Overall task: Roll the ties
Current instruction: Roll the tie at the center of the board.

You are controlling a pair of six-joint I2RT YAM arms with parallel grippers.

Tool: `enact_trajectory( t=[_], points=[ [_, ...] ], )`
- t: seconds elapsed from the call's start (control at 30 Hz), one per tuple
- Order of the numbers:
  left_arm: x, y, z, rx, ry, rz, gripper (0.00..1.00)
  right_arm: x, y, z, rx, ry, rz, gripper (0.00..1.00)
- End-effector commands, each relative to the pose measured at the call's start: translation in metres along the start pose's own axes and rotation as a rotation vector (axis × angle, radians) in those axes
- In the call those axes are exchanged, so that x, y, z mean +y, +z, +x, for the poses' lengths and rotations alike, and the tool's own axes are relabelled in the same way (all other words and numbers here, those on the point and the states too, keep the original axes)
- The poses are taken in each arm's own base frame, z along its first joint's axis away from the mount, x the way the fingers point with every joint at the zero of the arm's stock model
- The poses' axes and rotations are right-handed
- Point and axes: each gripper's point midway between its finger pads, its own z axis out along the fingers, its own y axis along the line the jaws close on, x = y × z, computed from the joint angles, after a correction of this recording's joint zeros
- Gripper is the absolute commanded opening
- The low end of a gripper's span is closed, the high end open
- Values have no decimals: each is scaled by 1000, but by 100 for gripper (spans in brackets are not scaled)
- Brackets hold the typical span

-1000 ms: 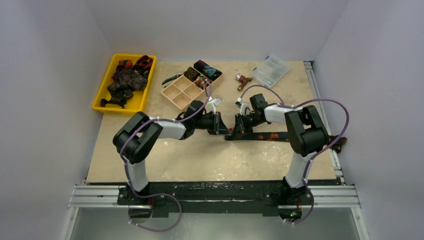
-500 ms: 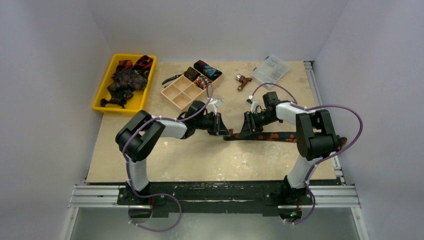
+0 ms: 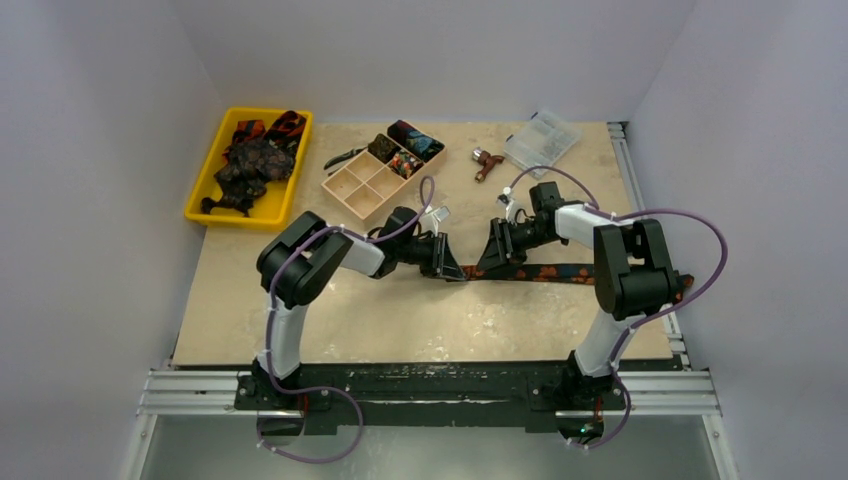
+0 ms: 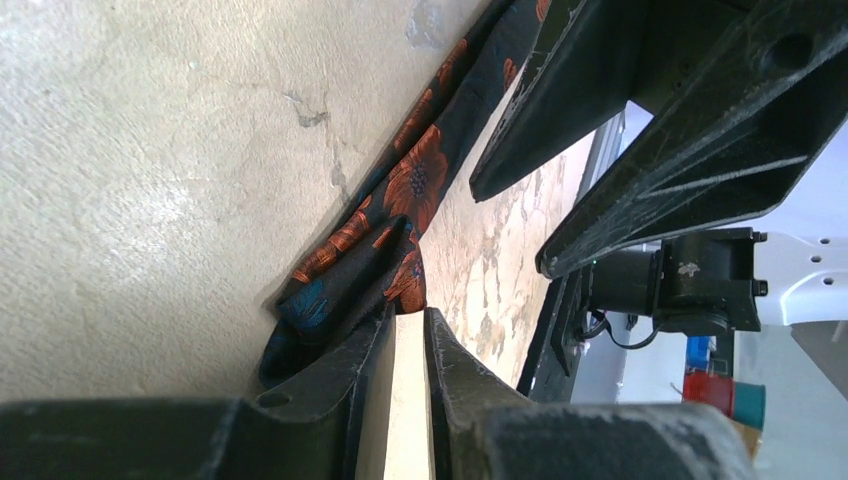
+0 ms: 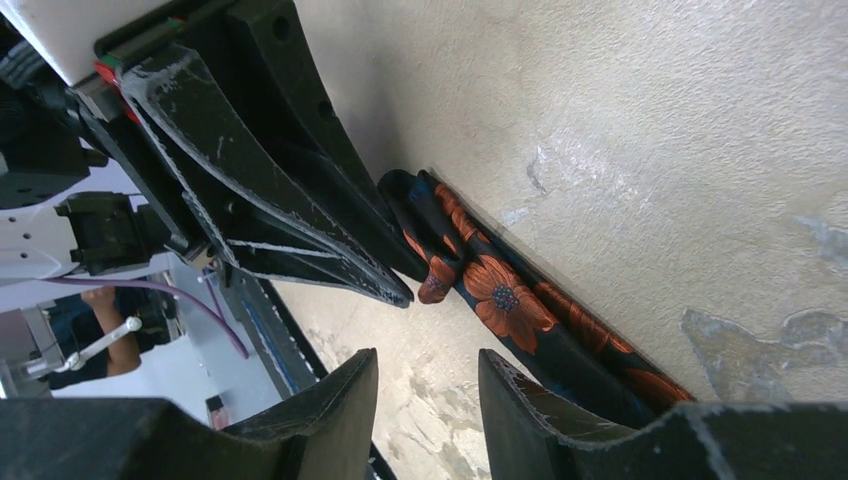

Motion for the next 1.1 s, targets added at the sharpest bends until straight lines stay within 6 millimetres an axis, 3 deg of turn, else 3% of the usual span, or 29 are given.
enact_trajectory(
  t=[0.0, 0.4, 0.7, 0.83, 0.93, 1.07],
  points=[
    [-8, 4, -11, -15, 6, 48, 16, 7, -1, -17, -32, 5, -12, 40],
    [-1, 4, -13, -18, -4, 36, 14, 4, 22, -26, -20, -8, 44, 28],
    [4, 5, -10, -8, 0, 24, 14, -8, 33, -28, -7, 12, 67, 26],
    [-2, 4, -13, -10, 25, 44, 14, -15, 35, -27, -3, 9, 87, 14],
    [-15, -2, -20, -20, 99, 85, 27, -22, 37, -22, 13, 5, 109, 0],
    [-42, -26, -34, -56, 282, 117, 48, -28, 38, -12, 42, 5, 117, 0]
  ],
)
